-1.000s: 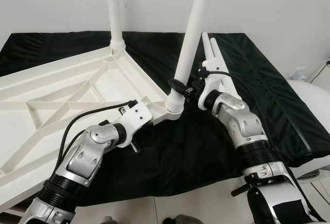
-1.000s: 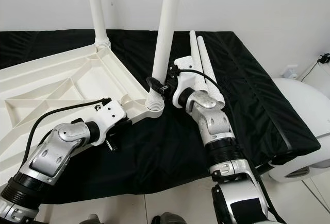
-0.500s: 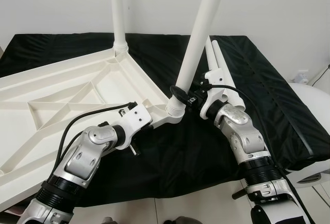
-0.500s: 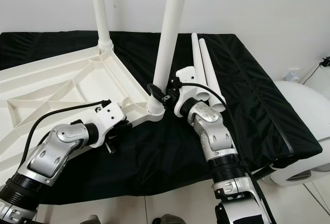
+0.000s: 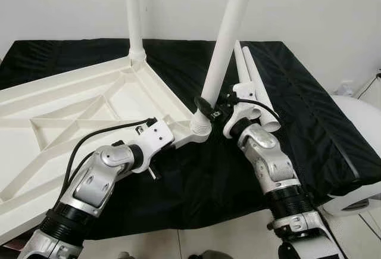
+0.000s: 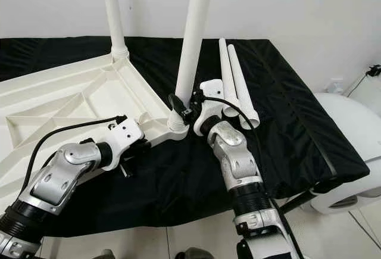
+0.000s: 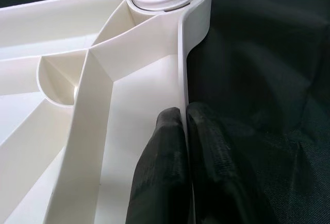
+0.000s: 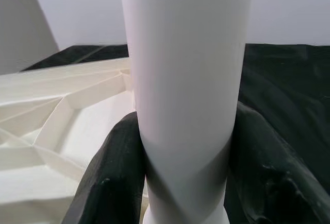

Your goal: Building children table

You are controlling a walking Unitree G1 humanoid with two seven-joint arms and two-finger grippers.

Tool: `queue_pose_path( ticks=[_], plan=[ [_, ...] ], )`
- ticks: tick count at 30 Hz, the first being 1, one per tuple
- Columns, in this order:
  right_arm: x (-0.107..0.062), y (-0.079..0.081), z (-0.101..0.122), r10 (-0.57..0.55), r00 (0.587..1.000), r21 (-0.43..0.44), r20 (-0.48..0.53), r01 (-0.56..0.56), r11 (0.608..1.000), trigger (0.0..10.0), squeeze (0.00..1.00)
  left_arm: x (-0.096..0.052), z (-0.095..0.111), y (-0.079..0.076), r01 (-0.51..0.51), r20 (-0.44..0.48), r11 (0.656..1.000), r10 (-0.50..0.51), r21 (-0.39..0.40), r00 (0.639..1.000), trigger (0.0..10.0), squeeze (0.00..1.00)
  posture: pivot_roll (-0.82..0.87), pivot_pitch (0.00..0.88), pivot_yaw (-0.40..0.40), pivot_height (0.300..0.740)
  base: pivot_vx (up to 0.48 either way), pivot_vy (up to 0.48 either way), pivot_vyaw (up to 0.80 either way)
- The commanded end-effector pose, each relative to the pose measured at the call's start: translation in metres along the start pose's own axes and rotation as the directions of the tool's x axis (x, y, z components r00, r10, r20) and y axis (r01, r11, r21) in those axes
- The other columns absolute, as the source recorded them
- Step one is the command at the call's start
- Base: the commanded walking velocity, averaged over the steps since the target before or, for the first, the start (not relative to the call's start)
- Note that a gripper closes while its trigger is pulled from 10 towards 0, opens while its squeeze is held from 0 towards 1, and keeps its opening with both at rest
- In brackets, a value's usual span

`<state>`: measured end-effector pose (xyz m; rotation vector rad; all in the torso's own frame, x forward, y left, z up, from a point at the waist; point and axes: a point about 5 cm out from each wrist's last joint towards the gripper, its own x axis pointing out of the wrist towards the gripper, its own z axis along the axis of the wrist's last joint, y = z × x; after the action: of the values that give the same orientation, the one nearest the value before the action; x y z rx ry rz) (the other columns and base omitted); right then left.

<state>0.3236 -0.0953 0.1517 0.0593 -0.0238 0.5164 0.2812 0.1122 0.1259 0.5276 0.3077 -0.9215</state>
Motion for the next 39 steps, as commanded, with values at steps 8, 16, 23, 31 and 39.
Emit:
queue_pose_path(
  ticks=[8, 16, 23, 31, 39],
  plan=[
    [-0.014, 0.003, -0.056, -0.14, 0.966, 0.035, -0.216, 0.151, 0.988, 10.0, 0.0, -0.012, 0.003, 0.008, -0.054, 0.009, 0.998, 0.054, 0.007, 0.998, 10.0, 0.0, 0.08, 0.05, -0.072, 0.74, 0.0, 0.0, 0.0],
    [-0.016, 0.009, -0.056, -0.227, 0.959, 0.018, -0.171, 0.233, 0.972, 10.0, 0.0, -0.015, 0.003, 0.01, -0.07, 0.006, 0.998, 0.07, 0.003, 0.998, 10.0, 0.0, 0.09, 0.053, -0.079, 0.74, 0.0, 0.0, 0.0],
    [-0.02, 0.006, -0.058, -0.354, 0.926, -0.018, -0.13, 0.355, 0.935, 10.0, 0.0, -0.015, 0.004, 0.012, -0.08, 0.007, 0.997, 0.08, 0.001, 0.997, 10.0, 0.0, 0.08, 0.054, -0.081, 0.74, 0.0, 0.0, 0.0],
    [-0.028, 0.003, -0.062, -0.431, 0.899, -0.045, -0.082, 0.429, 0.902, 10.0, 0.0, -0.017, 0.004, 0.015, -0.092, 0.008, 0.996, 0.092, 0.0, 0.996, 10.0, 0.0, 0.08, 0.056, -0.083, 0.74, 0.0, 0.0, 0.0],
    [-0.034, 0.011, -0.066, -0.423, 0.906, -0.066, -0.024, 0.421, 0.905, 10.0, 0.0, -0.018, 0.005, 0.016, -0.103, 0.008, 0.995, 0.103, -0.003, 0.995, 10.0, 0.0, 0.08, 0.057, -0.092, 0.74, 0.0, 0.0, 0.0]
  ],
)
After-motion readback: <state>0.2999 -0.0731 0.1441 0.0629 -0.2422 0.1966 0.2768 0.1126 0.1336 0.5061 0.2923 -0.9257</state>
